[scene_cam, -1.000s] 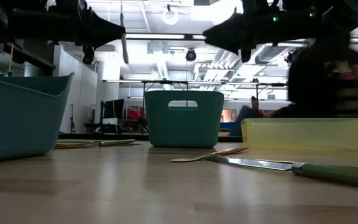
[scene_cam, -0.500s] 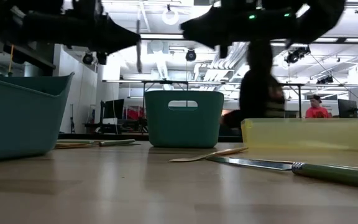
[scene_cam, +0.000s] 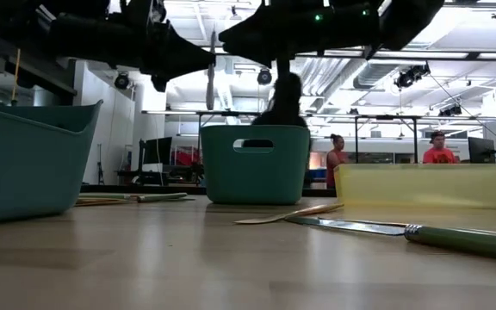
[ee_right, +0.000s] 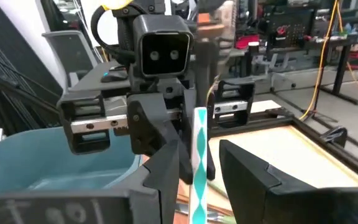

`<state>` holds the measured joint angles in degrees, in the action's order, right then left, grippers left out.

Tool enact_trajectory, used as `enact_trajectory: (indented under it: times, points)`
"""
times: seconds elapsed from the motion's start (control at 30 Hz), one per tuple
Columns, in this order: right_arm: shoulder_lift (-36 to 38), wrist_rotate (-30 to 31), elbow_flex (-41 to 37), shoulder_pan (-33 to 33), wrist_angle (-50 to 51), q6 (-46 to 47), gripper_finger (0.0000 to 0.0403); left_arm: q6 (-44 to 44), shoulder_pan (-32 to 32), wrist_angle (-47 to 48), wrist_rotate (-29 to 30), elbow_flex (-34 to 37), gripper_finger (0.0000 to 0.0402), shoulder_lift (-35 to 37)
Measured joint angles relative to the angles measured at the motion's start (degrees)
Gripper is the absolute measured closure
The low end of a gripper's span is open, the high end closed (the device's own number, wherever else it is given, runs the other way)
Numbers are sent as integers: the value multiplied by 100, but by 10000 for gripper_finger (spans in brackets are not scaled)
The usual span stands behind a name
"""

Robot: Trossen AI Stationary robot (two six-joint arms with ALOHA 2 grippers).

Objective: Sort silverware by color (type)
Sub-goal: Put the blue patterned knife into the yellow bin

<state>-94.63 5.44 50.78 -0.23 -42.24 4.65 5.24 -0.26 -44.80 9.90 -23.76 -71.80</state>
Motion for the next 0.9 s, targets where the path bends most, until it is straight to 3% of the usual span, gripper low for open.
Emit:
enact_trajectory:
  times: [0.57, 0.67, 0.8, 0.9]
  points:
    - [-22, -250, 0, 26, 95, 147, 294, -236, -67, -7, -25, -457, 382, -645]
    - [-22, -232, 0, 24, 97, 180, 317, -252, -67, -7, 36, -457, 382, -645]
    - [-22, -199, -4, 22, 104, 205, 377, -228, -72, 4, 34, -457, 382, -641]
    - [-22, -199, -7, 22, 119, 194, 379, -228, -72, 8, 37, -457, 377, -641]
